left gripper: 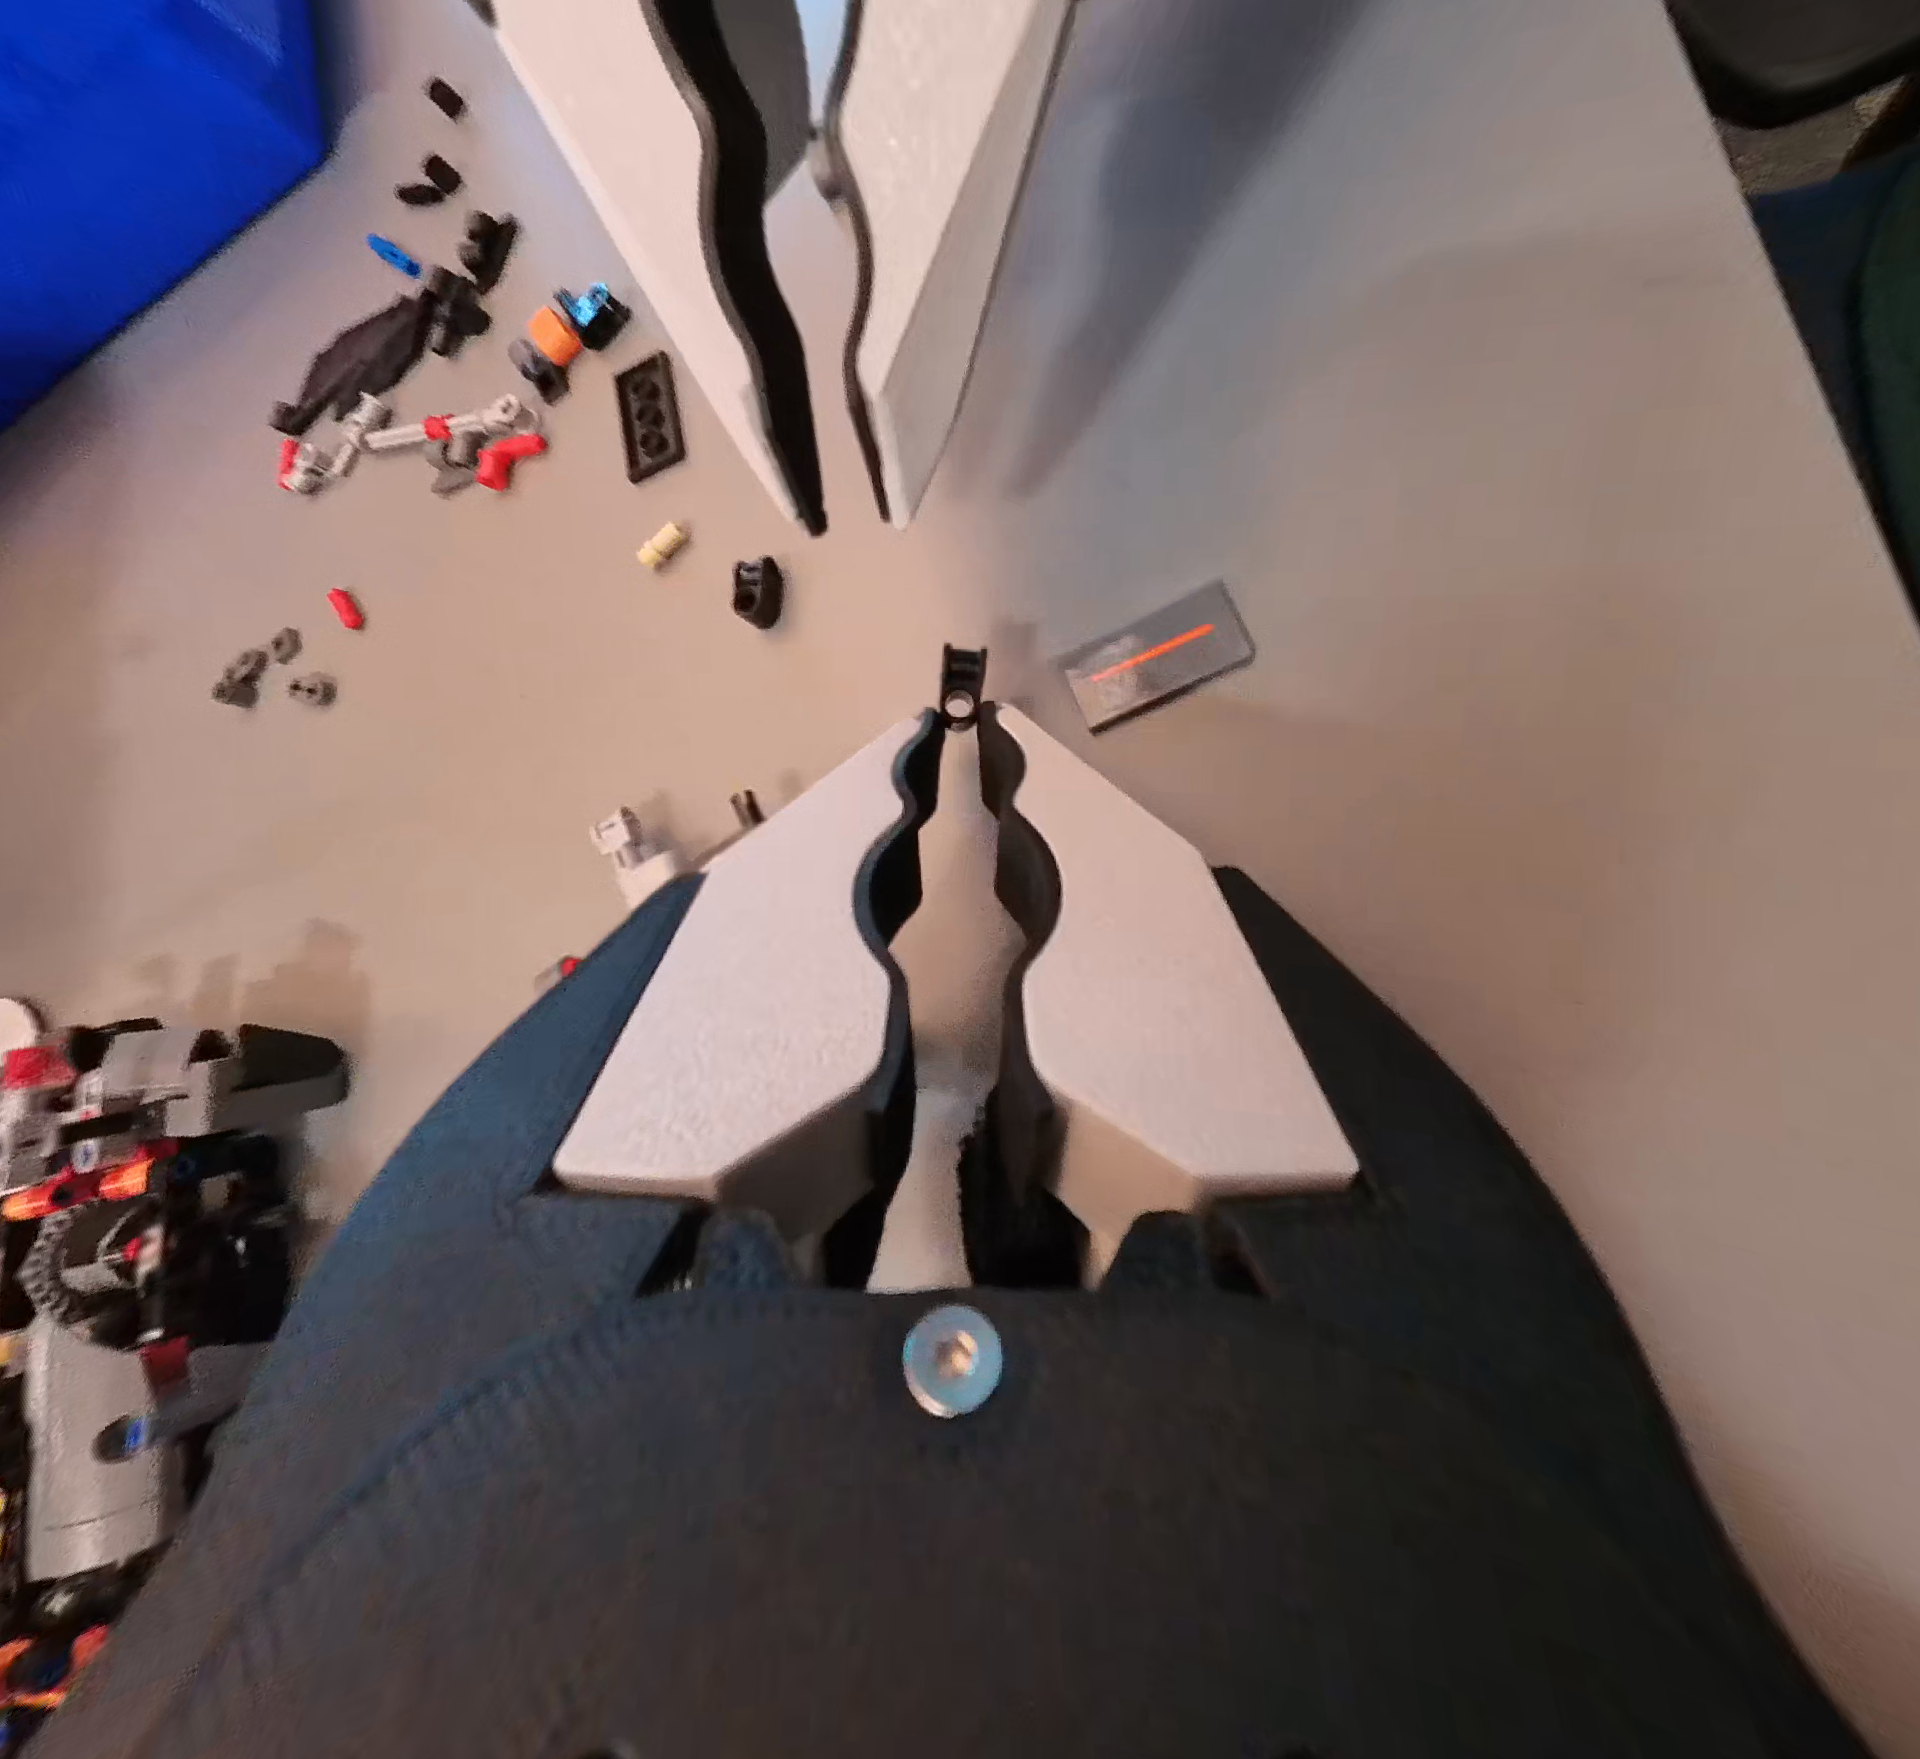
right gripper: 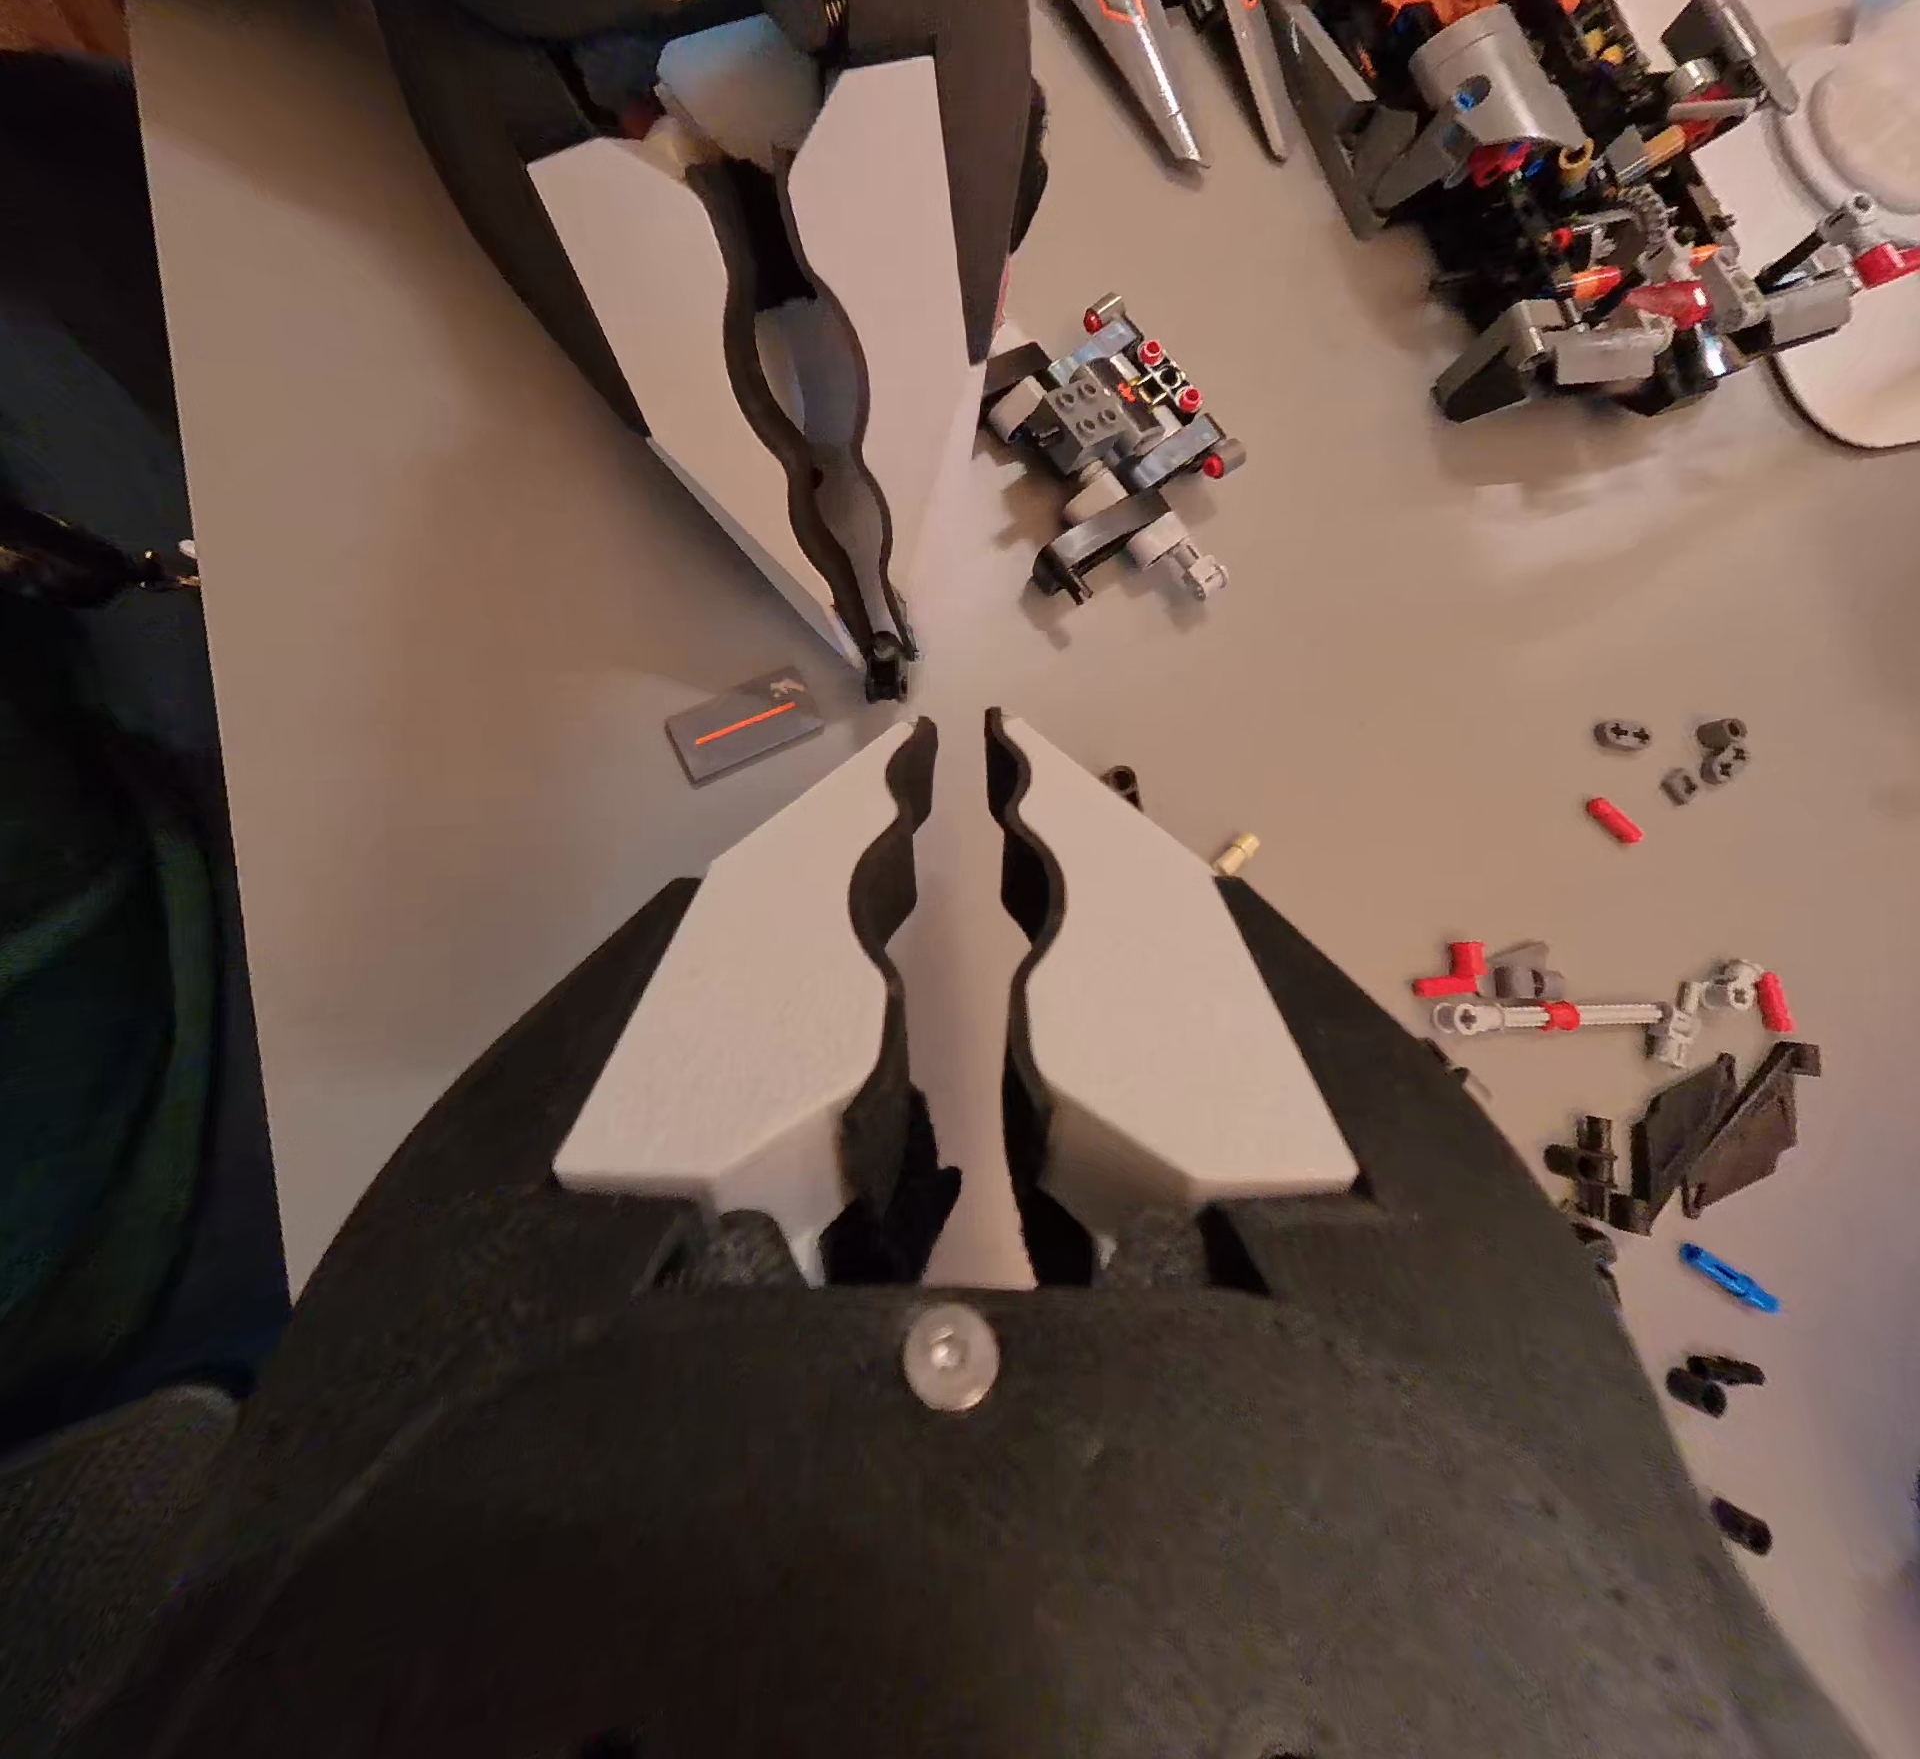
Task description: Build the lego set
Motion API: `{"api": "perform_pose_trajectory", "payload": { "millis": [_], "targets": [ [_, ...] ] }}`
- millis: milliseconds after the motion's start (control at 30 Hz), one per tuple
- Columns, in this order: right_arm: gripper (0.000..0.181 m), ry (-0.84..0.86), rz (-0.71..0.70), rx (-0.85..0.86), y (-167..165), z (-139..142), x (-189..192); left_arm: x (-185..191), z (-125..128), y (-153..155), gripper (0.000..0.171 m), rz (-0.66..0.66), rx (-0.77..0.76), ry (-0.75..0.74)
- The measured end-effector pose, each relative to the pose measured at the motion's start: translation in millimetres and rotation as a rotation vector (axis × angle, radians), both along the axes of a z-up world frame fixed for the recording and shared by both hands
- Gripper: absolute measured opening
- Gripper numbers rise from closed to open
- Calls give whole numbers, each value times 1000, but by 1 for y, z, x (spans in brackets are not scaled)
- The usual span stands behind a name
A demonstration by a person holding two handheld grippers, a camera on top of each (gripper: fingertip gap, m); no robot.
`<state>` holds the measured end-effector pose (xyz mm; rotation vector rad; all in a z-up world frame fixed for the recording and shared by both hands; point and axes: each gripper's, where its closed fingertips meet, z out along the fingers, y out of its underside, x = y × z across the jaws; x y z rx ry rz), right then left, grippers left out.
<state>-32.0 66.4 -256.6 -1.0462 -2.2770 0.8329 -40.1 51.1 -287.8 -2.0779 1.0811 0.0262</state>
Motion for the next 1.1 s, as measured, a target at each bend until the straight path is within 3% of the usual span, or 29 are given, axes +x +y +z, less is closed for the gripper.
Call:
{"api": "perform_pose_trajectory", "payload": {
  "millis": [433, 700, 933, 1100],
  "targets": [
    [7, -30, -45, -12, 12, -1, 2, -5, -5, 1, 11, 16, 0, 63],
    [8, 9, -304, -87, 93, 28, -13, -7, -4, 2, 14, 18, 17, 73],
    [9, -53, -363, 23, 136, 5, -45, -8, -4, 2, 14, 23, 20, 77],
    [14, -121, -274, 115, 150, -14, -81, -10, -5, 2, 13, 26, 20, 73]
  ]
}}
